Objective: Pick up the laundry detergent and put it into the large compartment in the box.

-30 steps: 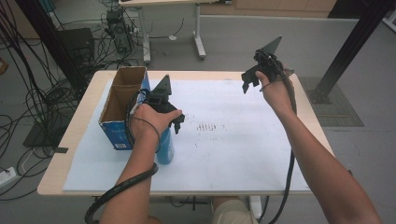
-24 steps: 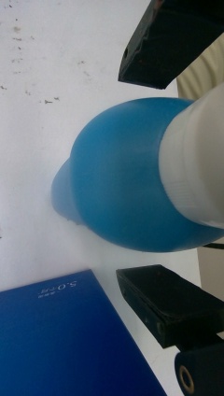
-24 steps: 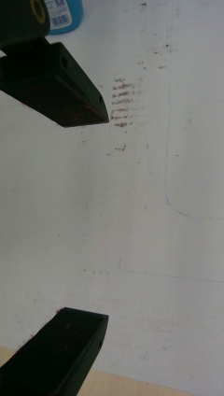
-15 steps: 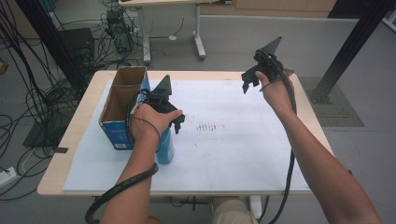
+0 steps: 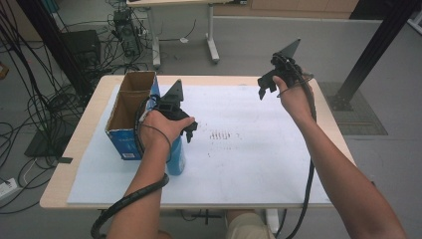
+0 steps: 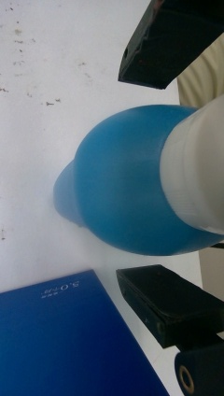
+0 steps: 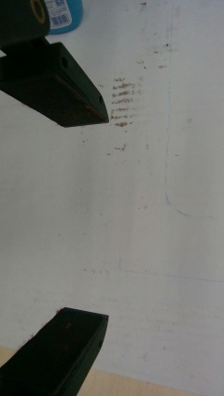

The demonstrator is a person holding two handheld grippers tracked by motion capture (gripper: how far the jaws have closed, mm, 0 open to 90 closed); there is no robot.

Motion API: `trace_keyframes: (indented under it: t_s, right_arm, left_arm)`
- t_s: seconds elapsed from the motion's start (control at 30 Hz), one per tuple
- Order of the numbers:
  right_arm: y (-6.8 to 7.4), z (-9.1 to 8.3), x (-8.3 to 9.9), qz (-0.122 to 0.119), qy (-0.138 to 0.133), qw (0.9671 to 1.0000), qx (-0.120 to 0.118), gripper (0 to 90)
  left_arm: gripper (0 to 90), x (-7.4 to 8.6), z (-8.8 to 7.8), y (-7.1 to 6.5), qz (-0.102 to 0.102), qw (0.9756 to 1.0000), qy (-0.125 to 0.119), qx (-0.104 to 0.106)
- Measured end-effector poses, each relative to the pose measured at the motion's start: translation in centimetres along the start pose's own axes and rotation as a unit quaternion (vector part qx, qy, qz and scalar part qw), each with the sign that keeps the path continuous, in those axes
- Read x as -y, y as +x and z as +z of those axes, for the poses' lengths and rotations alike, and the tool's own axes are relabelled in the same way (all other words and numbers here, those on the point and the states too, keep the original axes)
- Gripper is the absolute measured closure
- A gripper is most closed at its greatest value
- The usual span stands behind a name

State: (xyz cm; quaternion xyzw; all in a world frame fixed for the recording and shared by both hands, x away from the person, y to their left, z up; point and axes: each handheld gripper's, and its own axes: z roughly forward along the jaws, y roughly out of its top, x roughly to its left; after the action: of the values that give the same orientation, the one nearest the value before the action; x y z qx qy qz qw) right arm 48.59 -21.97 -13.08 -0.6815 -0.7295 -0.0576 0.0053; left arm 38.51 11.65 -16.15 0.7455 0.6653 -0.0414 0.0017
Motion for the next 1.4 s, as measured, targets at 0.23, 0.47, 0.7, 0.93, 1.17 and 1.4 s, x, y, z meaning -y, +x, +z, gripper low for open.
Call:
trace_keyframes:
  t_s: [0.23, 0.47, 0.7, 0.93, 1.17, 1.4]
  right_arm:
    - [0.04, 0.00, 0.01, 0.000, 0.000, 1.0000, 0.001, 4.7]
    - [0.02, 0.01, 0.01, 0.000, 0.000, 1.0000, 0.001, 4.8]
    - [-0.02, 0.05, 0.03, 0.000, -0.001, 1.0000, 0.001, 4.8]
    - [0.02, 0.15, -0.03, 0.000, 0.001, 1.0000, 0.002, 4.7]
    - [-0.04, 0.26, -0.06, 0.000, 0.002, 1.0000, 0.002, 4.8]
    - [-0.08, 0.34, -0.08, 0.001, 0.003, 1.0000, 0.002, 4.7]
  left_arm:
    - [6.7, 0.08, -0.14, 0.01, 0.000, 1.0000, -0.003, -0.001]
    - [6.6, 0.16, -0.18, 0.01, 0.004, 1.0000, -0.006, -0.001]
    - [6.3, 0.27, -0.35, -0.13, 0.007, 0.9999, -0.012, -0.002]
    - [6.0, 0.46, -0.46, -0.05, 0.011, 0.9998, -0.016, -0.003]
    - [5.7, 0.50, -0.56, 0.42, 0.009, 0.9997, -0.018, 0.010]
    - [5.9, 0.58, -0.57, 0.03, 0.015, 0.9997, -0.021, 0.000]
